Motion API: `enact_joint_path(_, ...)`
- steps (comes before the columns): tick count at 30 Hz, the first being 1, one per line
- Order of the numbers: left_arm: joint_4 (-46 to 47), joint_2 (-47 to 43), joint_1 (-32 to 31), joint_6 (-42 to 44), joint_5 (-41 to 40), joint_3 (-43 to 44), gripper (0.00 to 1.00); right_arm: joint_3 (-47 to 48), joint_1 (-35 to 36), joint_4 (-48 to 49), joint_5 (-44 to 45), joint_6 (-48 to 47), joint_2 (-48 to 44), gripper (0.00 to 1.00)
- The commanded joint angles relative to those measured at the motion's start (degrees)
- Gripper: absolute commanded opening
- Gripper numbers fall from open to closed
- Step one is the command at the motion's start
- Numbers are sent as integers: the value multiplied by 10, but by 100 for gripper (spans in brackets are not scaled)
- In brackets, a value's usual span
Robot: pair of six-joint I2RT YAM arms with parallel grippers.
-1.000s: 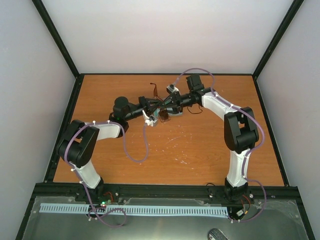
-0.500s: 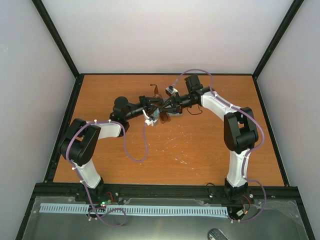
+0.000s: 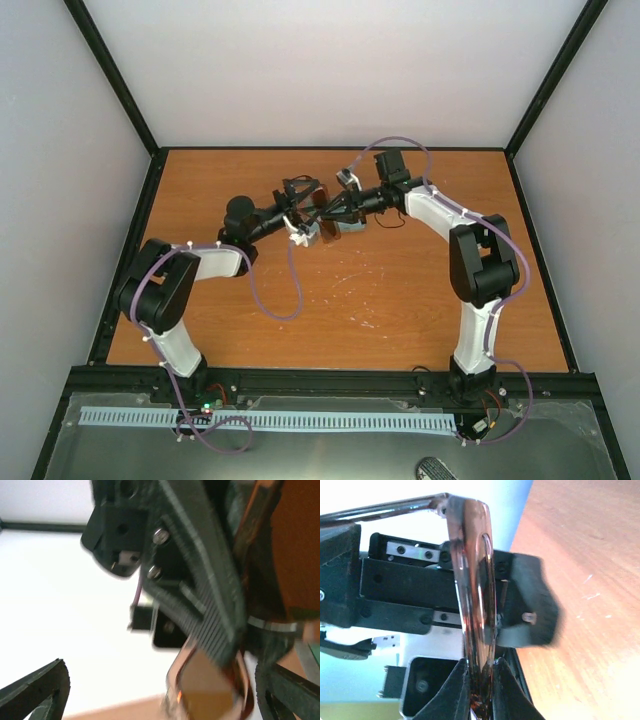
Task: Organize the sunglasses
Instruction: Fold the sunglasses.
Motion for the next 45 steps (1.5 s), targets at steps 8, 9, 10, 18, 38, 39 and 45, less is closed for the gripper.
enact_joint_path(8, -367, -171, 5, -258, -187, -2, 2, 36, -75, -108, 11, -99, -25, 3)
enact_joint_path(9, -396, -174, 7, -279, -184, 3, 1, 45, -74, -140, 5, -124, -22, 3)
enact_joint_path(10, -419, -174, 10, -305, -176, 12, 1, 50, -72, -164, -4, -144, -20, 3)
enact_joint_path(18, -617, -30, 67, -528, -59, 297, 1, 60, -50, -385, -87, -370, -17, 3)
enact_joint_path(38, -664, 24, 96, -816, 273, 438, 1, 66, -50, -252, -9, -239, -5, 3)
enact_joint_path(39, -663, 24, 89, -818, 271, 439, 1, 65, -49, -245, -7, -233, -5, 3)
enact_joint_path(45, -638, 22, 51, -845, 265, 426, 1, 63, -49, -194, -6, -187, -3, 3)
